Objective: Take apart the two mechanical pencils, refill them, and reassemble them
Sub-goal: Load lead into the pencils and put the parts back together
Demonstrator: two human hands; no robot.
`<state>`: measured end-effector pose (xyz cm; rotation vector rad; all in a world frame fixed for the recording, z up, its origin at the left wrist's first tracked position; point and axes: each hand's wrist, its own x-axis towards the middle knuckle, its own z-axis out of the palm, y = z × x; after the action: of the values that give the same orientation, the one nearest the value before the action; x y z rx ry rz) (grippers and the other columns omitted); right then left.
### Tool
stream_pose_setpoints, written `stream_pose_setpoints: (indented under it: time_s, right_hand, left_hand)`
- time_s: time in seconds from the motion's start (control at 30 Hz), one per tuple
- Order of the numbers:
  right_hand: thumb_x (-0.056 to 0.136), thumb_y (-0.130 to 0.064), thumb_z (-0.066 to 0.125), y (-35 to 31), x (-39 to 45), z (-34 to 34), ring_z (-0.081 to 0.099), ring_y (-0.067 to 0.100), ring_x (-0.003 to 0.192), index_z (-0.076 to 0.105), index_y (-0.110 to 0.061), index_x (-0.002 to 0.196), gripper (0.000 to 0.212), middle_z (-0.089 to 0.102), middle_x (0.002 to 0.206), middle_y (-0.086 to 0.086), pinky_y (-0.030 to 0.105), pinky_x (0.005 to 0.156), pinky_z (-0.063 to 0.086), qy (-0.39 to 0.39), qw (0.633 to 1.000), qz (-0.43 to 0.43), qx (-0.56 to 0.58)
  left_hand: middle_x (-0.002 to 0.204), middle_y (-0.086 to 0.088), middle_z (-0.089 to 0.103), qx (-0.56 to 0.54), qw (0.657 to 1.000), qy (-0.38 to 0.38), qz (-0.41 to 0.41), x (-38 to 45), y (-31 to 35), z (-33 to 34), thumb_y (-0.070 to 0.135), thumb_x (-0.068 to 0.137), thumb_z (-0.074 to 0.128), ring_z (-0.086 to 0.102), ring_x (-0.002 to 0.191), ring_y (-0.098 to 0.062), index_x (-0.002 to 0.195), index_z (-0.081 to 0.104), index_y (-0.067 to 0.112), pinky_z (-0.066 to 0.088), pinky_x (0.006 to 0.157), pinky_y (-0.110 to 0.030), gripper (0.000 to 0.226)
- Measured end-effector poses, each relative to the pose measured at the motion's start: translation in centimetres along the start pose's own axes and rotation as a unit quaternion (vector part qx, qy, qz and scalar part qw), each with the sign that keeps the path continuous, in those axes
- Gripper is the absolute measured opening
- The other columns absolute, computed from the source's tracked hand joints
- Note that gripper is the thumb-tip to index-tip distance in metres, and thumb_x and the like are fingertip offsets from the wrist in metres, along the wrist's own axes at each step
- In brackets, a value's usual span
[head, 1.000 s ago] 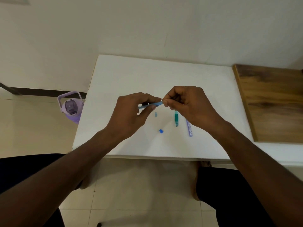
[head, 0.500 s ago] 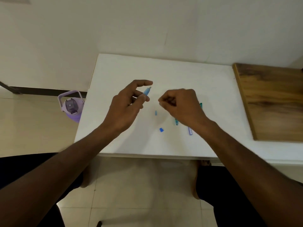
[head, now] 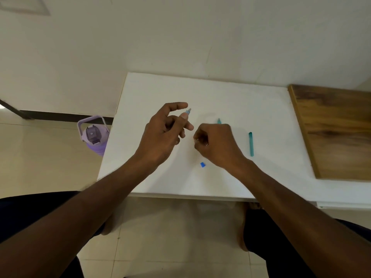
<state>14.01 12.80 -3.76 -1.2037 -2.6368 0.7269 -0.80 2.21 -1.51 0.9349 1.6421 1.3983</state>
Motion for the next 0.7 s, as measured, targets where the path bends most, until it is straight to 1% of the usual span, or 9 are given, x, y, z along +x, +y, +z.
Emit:
stream_pose_setpoints:
  time_s: [0.03, 0.07, 0.1, 0.13, 0.2, 0.27, 0.37, 0.5, 0.7]
  right_hand:
    - [0.090, -0.020, 0.076, 0.1, 0.1, -0.6, 0.071, 0.013, 0.074, 0.075, -0.017, 0.094, 0.005, 0.076, 0.082, -0.003, 0.025, 0.078, 0.058, 0.032, 0.995, 0.025, 0.089]
    - [0.089, -0.019, 0.076, 0.1, 0.3, -1.3, 0.073, 0.015, 0.073, 0.074, -0.018, 0.092, 0.004, 0.077, 0.080, -0.003, 0.026, 0.075, 0.059, 0.054, 0.978, 0.057, 0.193]
    - [0.090, -0.018, 0.075, 0.1, 0.4, -2.0, 0.076, 0.017, 0.074, 0.074, -0.019, 0.095, 0.005, 0.079, 0.081, -0.001, 0.027, 0.075, 0.062, 0.063, 0.952, 0.079, 0.290]
    - [0.092, -0.016, 0.074, 0.0, 0.5, -2.6, 0.077, 0.018, 0.077, 0.074, -0.018, 0.099, 0.007, 0.080, 0.084, 0.001, 0.029, 0.077, 0.064, 0.066, 0.926, 0.085, 0.362]
    - [0.096, -0.013, 0.072, -0.3, 0.6, -3.2, 0.079, 0.019, 0.082, 0.074, -0.016, 0.106, 0.011, 0.081, 0.090, 0.002, 0.030, 0.079, 0.065, 0.076, 0.900, 0.070, 0.424]
    - [0.096, -0.012, 0.074, -0.5, 0.5, -3.6, 0.079, 0.020, 0.084, 0.076, -0.014, 0.104, 0.009, 0.081, 0.092, 0.003, 0.028, 0.079, 0.063, 0.091, 0.890, 0.059, 0.443]
    - [0.095, -0.012, 0.076, -0.7, 0.4, -3.7, 0.079, 0.021, 0.086, 0.078, -0.010, 0.103, 0.008, 0.081, 0.093, 0.005, 0.028, 0.079, 0.063, 0.098, 0.888, 0.046, 0.448]
    - [0.094, -0.013, 0.077, -0.3, 0.4, -3.9, 0.079, 0.021, 0.085, 0.079, -0.009, 0.103, 0.010, 0.082, 0.091, 0.005, 0.030, 0.081, 0.063, 0.101, 0.898, 0.035, 0.427]
    - [0.093, -0.015, 0.080, 0.0, 0.4, -4.0, 0.079, 0.020, 0.082, 0.079, -0.011, 0.104, 0.012, 0.081, 0.089, 0.003, 0.036, 0.082, 0.066, 0.090, 0.916, 0.024, 0.390]
  left_hand:
    - [0.094, 0.000, 0.079, -0.012, 1.000, 0.004, -0.009, 0.0, 0.0, 0.0, 0.037, 0.108, 0.056, 0.064, 0.076, -0.011, 0.128, 0.066, 0.029, 0.050, 0.068, -0.031, 0.024]
    - [0.095, -0.001, 0.079, -0.019, 1.000, 0.007, -0.017, 0.1, -0.1, 0.0, 0.037, 0.108, 0.055, 0.064, 0.077, -0.011, 0.125, 0.069, 0.025, 0.050, 0.069, -0.033, 0.024]
    - [0.096, -0.001, 0.079, -0.020, 1.000, 0.007, -0.023, 0.2, -0.1, 0.0, 0.036, 0.109, 0.054, 0.064, 0.078, -0.011, 0.123, 0.070, 0.023, 0.051, 0.071, -0.033, 0.026]
    - [0.097, 0.000, 0.079, -0.019, 0.999, 0.006, -0.029, 0.2, -0.1, 0.0, 0.036, 0.109, 0.053, 0.065, 0.079, -0.010, 0.122, 0.071, 0.022, 0.053, 0.073, -0.033, 0.027]
    - [0.098, 0.003, 0.079, -0.010, 0.999, 0.003, -0.035, 0.3, -0.1, 0.2, 0.036, 0.110, 0.052, 0.068, 0.081, -0.009, 0.122, 0.072, 0.022, 0.056, 0.078, -0.033, 0.027]
    - [0.098, 0.006, 0.078, 0.003, 0.999, 0.001, -0.035, 0.3, -0.2, 0.5, 0.036, 0.109, 0.052, 0.070, 0.084, -0.008, 0.121, 0.072, 0.024, 0.059, 0.080, -0.031, 0.026]
    - [0.099, 0.008, 0.077, 0.022, 0.999, -0.004, -0.031, 0.4, -0.3, 0.8, 0.036, 0.108, 0.055, 0.072, 0.086, -0.007, 0.119, 0.073, 0.025, 0.059, 0.077, -0.024, 0.024]
    - [0.100, 0.007, 0.078, 0.032, 0.999, -0.007, -0.026, 0.3, -0.3, 1.0, 0.036, 0.107, 0.057, 0.074, 0.086, -0.008, 0.119, 0.073, 0.024, 0.058, 0.074, -0.021, 0.024]
    - [0.100, 0.006, 0.078, 0.042, 0.999, -0.006, -0.020, 0.1, 0.1, 1.1, 0.035, 0.105, 0.060, 0.074, 0.088, -0.011, 0.120, 0.074, 0.022, 0.057, 0.073, -0.021, 0.024]
